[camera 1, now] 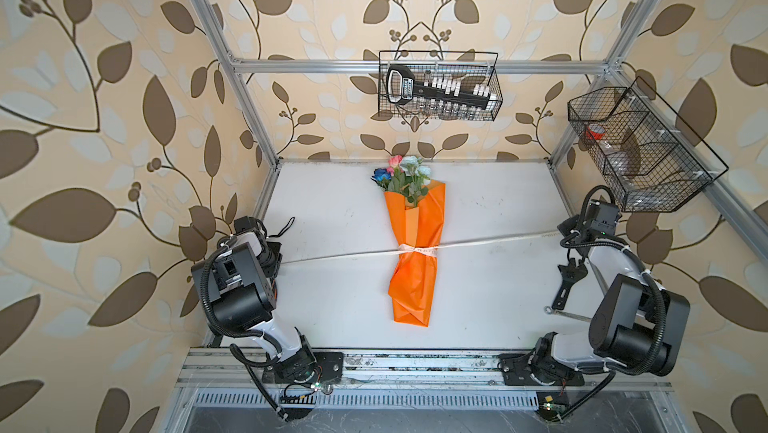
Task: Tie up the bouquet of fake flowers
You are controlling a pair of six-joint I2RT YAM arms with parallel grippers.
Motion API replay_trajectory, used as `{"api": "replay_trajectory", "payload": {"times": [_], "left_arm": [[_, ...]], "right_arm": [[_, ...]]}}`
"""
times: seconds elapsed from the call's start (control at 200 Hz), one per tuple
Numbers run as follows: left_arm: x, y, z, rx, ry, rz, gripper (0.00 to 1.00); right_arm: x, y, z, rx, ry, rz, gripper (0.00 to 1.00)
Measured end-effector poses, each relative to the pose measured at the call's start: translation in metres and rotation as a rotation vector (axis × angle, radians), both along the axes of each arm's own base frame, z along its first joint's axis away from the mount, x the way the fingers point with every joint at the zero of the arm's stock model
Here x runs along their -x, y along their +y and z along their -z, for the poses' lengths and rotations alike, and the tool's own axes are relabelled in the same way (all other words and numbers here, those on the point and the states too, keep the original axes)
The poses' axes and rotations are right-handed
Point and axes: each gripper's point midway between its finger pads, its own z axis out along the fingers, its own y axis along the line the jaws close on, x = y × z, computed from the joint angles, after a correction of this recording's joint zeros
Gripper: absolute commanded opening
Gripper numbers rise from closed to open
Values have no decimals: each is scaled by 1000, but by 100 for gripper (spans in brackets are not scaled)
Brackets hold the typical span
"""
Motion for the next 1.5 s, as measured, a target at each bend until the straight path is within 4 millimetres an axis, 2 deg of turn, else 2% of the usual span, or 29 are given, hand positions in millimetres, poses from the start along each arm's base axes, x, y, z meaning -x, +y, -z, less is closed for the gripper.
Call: {"api": "replay_trajectory", "payload": {"times": [0.12,0.35,0.56,0.98,1.1,1.205,1.33,1.395,1.435,1.5], "left_arm": [[4,15,0,25,-19,-51,0],[9,44,-1,46,-47,-132,0],[21,61,0,49,-55,-195,0],[21,60,-3,51,-75,-194,0],[10,47,-13,27,-106,-146,0],[-14,24,-31,-9,-164,-52,0],[-47,-28,-51,-29,-232,116,0],[-59,-60,-58,-28,-259,207,0],[-64,-80,-60,-23,-268,259,0],[-70,-112,-61,-11,-281,347,0]], "right_arm": [[9,-11,15,-20,62,31,0],[-2,-14,19,-35,86,10,0],[-6,-13,20,-50,82,-4,0],[-3,-14,21,-56,85,8,0],[0,-11,20,-62,61,14,0],[13,-6,16,-58,44,21,0],[26,-1,9,-52,10,24,0],[31,-8,-10,-13,-52,50,0],[31,-6,-23,13,-91,48,0],[30,6,-35,38,-129,20,10]]}}
